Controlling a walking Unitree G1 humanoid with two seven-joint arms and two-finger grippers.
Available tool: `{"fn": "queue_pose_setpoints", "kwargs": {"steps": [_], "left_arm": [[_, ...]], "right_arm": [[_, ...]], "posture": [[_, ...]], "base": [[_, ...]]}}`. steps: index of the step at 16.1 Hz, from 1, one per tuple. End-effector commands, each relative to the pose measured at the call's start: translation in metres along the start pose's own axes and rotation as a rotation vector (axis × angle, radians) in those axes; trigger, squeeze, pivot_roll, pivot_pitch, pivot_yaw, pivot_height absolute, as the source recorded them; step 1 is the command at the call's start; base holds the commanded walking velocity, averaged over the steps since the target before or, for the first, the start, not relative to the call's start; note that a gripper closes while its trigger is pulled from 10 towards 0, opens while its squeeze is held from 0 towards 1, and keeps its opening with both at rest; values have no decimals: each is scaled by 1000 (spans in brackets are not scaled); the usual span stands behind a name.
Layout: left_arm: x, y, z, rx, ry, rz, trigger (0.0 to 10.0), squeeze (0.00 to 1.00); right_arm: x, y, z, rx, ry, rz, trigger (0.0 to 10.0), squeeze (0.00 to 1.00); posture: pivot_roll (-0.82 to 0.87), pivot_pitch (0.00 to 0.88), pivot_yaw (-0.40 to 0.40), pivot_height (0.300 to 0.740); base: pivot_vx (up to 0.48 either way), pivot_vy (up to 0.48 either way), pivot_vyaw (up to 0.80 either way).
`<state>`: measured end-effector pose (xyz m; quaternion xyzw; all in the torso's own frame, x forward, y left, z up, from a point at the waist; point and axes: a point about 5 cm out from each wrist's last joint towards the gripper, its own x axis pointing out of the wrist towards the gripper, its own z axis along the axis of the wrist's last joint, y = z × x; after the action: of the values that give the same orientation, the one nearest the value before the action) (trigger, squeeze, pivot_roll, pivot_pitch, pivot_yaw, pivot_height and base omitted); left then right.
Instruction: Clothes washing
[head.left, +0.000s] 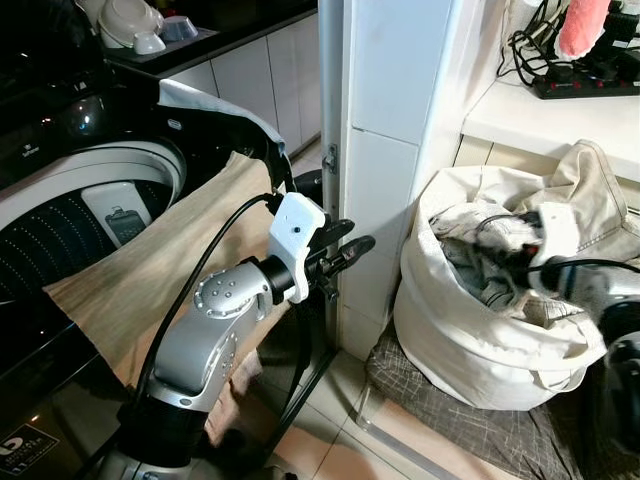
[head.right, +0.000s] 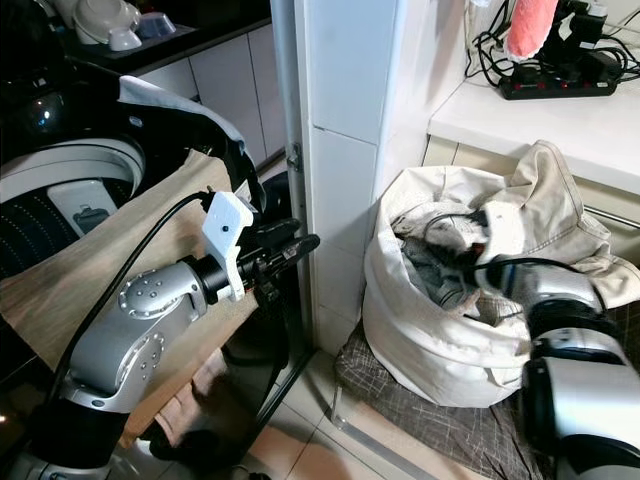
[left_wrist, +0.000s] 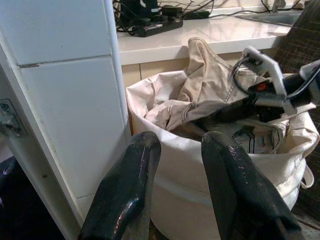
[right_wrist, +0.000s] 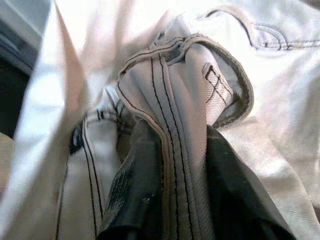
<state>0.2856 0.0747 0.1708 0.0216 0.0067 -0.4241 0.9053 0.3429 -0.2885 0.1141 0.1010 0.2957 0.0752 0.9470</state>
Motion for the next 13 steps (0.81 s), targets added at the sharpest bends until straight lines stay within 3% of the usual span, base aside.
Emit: {"fn": "queue_pose_setpoints", "kwargs": {"steps": [1,3,5,7,8,9,12,13], "left_arm": [[2,8,7,21,-22,42,10000,0],[3,10,9,14,-36,55,10000,0],[8,11,18,29,-81,74,10000,0],[12,10,26,4,-129,85,10000,0],[16,10,37,-57,-187,73,10000,439],[19,10,52,-113,-262,52,10000,1000],[32,4,82,-129,-380,8,10000,1000],[34,3,86,-134,-396,-2,10000,1000]], "right_arm": [[-13,1,33,28,-132,70,0,0],[-22,5,52,43,-202,130,0,0],[-52,20,98,94,-389,308,0,0],[-71,30,120,97,-467,391,0,0],[-89,45,139,78,-524,482,0,0],[-108,65,156,39,-568,576,0,0],[-144,112,187,-20,-661,765,0,0],[-148,119,190,-23,-673,787,0,0]], "posture": [[-102,0,80,740],[-107,0,80,740],[-112,0,79,740],[-114,0,78,740],[-119,0,79,740],[-130,0,84,740],[-140,0,82,740],[-143,0,82,740]], "base": [[0,0,0],[0,0,0],[0,0,0],[0,0,0],[0,0,0],[0,0,0],[0,0,0],[0,0,0]]}}
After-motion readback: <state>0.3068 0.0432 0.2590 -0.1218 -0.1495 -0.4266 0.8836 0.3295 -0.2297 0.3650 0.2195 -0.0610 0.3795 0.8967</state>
